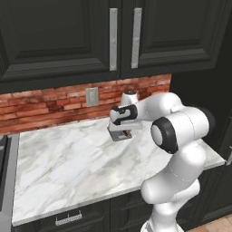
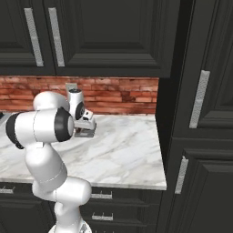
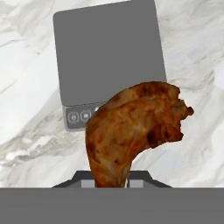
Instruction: Take the chicken drumstick from the fridge and place it on the digital scale on the counter by the fridge. Wait a few seconds for a reading, then move it to the plate on the dining counter.
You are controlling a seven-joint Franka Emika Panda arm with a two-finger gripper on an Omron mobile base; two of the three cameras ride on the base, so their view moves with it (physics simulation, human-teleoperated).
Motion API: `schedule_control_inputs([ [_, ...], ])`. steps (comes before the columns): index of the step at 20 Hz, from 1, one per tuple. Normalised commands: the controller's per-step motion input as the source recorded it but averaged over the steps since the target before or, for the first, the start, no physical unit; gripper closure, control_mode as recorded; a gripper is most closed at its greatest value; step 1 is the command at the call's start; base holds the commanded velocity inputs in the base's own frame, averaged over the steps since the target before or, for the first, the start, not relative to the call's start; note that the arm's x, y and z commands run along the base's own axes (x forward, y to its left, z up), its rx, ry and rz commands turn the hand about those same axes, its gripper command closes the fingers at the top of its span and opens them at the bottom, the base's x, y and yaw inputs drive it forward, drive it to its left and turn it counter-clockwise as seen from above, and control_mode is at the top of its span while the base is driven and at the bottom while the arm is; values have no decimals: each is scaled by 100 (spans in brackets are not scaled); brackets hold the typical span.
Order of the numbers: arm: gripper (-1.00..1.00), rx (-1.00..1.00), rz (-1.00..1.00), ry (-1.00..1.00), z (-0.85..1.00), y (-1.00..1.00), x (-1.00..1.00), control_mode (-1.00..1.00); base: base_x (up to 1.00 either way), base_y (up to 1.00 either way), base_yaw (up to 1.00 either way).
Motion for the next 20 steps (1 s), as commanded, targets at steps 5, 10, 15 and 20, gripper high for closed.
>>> schedule_control_inputs([
  [5, 100, 0, 0, 0, -7, 0, 14, -100, 0, 0, 0],
  [10, 100, 0, 0, 0, 0, 0, 24, -100, 0, 0, 0],
  [15, 100, 0, 0, 0, 0, 0, 29, -100, 0, 0, 0],
  [20, 100, 0, 0, 0, -11, 0, 21, -100, 0, 0, 0],
])
